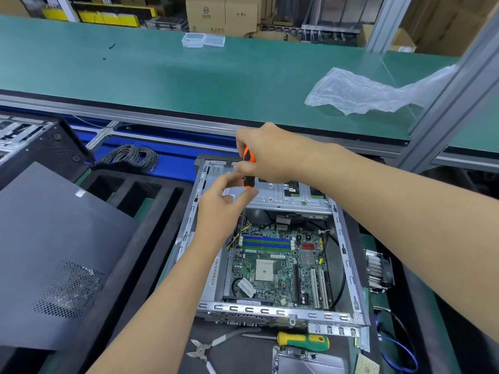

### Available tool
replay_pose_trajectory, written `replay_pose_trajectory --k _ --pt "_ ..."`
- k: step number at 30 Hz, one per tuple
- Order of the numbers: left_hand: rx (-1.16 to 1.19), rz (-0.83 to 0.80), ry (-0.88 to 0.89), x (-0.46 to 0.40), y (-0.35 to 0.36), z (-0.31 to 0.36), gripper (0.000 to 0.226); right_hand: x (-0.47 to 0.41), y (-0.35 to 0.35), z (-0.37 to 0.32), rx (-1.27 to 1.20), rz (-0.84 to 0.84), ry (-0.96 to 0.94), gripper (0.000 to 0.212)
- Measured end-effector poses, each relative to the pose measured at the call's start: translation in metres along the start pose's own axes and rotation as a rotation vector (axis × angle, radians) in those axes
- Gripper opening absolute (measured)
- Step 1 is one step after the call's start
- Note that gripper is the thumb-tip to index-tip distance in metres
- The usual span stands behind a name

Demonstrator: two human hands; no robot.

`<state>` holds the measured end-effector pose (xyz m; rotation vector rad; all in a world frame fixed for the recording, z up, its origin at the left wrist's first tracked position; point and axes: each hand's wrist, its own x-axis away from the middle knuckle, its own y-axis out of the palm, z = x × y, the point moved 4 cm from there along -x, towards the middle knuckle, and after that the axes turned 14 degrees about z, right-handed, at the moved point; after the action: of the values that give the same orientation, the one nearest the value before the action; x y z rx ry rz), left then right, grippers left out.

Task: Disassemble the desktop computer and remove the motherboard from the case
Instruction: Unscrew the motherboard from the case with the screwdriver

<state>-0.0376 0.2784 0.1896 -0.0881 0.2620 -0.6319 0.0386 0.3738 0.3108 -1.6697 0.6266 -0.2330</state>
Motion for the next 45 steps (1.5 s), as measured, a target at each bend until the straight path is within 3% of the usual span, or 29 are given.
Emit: replay_pose_trajectory --k 6,13,22,28,32,37,42,45 --pt "-0.023 0.061 -0.135 0.013 -0.008 -0.026 0.021 0.015 -0.007 0.028 -0.074 0.064 0.088 0.021" --pt "-0.103 0.016 -0.115 0.033 -0.006 -0.042 0.046 0.057 -0.014 0.095 -0.272 0.162 0.392 0.019" --pt "-0.002 -0.095 -0.474 0.04 0.013 -0.069 0.058 0.168 0.001 0.202 -0.529 0.398 0.806 0.02" --pt "-0.002 -0.039 -0.693 0.055 0.037 -0.095 0.051 0.233 0.021 0.23 -0.69 0.477 0.984 0.016" --pt "-0.128 -0.029 -0.826 0.068 0.044 -0.109 0.052 0.26 0.027 0.24 -0.815 0.525 1.097 0.015" --pt "0.0 -0.177 -1.134 0.076 0.058 -0.107 0.06 0.276 0.033 0.243 -0.964 0.54 1.18 0.016" --pt "0.073 -0.264 -1.156 0.072 0.075 -0.107 0.068 0.279 0.036 0.241 -0.985 0.497 1.184 0.015" --pt "0.063 -0.283 -1.106 0.071 0.082 -0.111 0.053 0.277 0.035 0.24 -0.969 0.5 1.171 0.014"
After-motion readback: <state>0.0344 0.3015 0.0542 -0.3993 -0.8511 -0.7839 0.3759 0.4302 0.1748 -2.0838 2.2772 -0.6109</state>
